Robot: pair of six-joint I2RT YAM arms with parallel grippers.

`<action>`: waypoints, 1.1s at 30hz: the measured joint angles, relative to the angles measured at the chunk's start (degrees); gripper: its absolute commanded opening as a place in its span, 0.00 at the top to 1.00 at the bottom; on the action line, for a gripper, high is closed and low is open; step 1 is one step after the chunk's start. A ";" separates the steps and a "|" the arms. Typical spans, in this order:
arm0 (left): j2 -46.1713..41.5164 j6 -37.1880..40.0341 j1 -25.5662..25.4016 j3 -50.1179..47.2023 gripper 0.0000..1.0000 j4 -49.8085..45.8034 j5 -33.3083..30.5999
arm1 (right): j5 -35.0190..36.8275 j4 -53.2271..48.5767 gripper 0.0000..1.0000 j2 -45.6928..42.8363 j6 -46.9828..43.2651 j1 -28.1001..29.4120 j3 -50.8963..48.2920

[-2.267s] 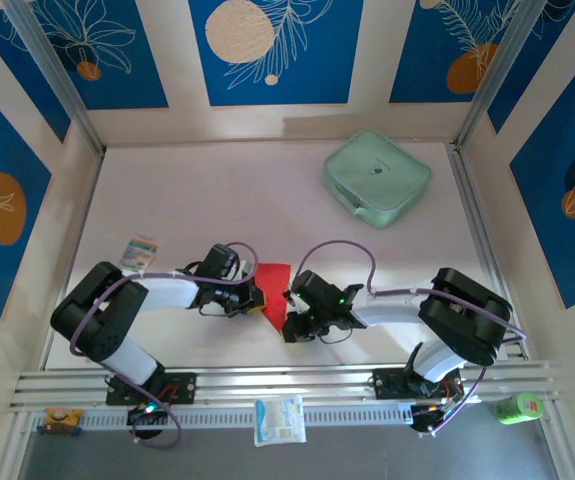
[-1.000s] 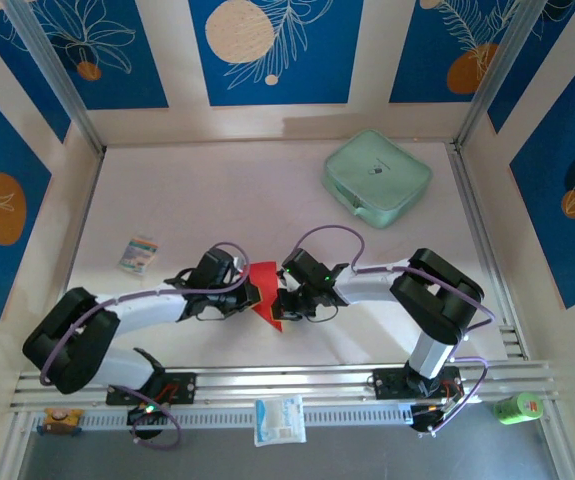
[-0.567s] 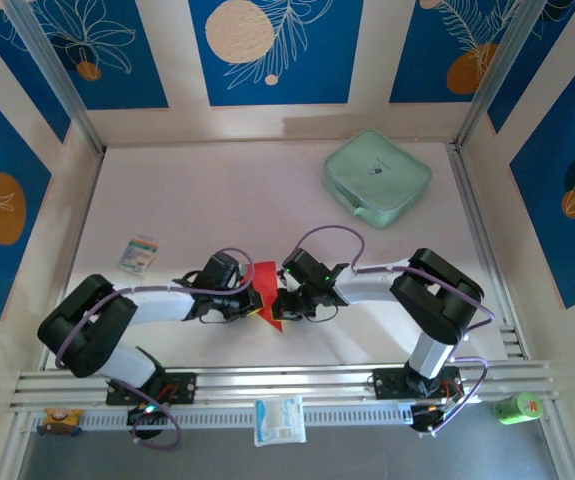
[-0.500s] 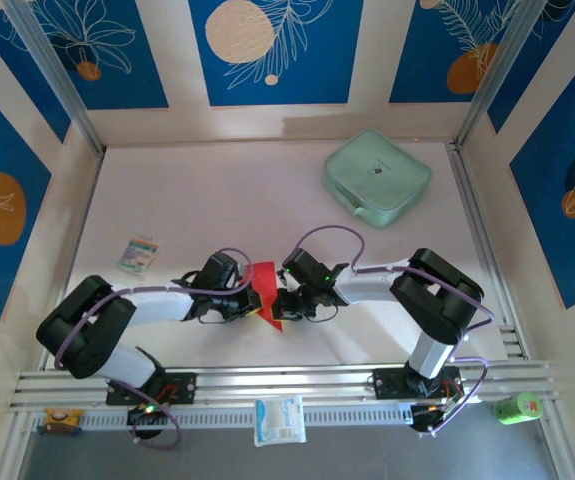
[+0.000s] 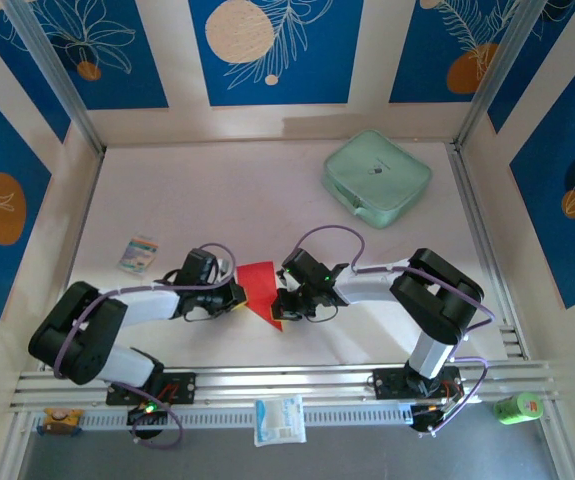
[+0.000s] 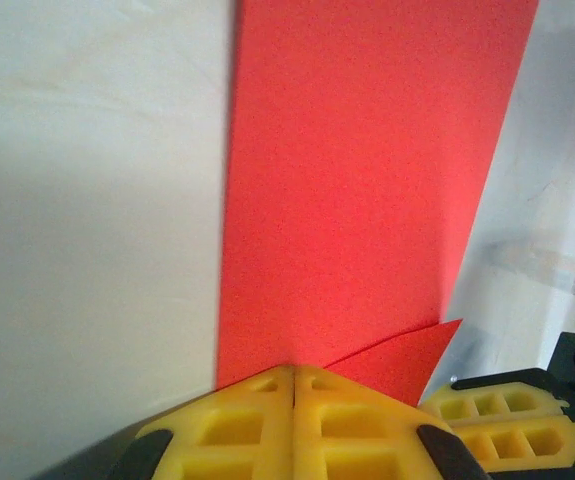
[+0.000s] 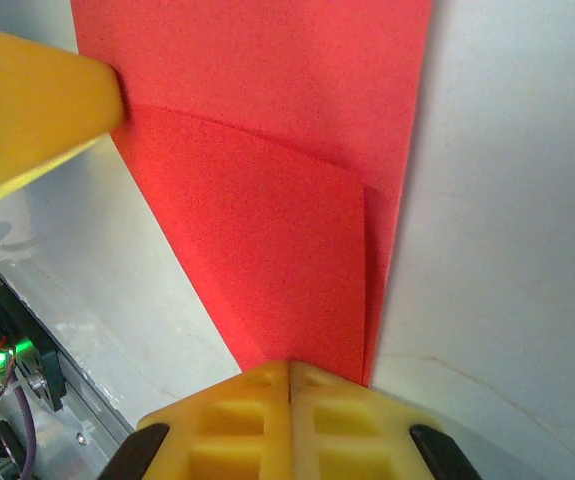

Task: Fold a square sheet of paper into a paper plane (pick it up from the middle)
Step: Third fold the triangle at the center of the table.

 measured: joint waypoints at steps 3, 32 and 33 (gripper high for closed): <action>-0.68 1.11 2.32 -0.50 0.95 -0.35 0.61 | 0.00 0.00 0.99 0.00 0.00 0.00 0.00; 3.10 -3.04 -0.26 -1.81 0.99 8.68 3.58 | 0.20 -3.89 0.96 -0.81 -1.81 0.00 1.20; 3.15 -3.17 -0.26 -2.01 1.00 9.11 3.65 | 0.20 -4.52 0.95 -0.94 -2.12 0.00 1.53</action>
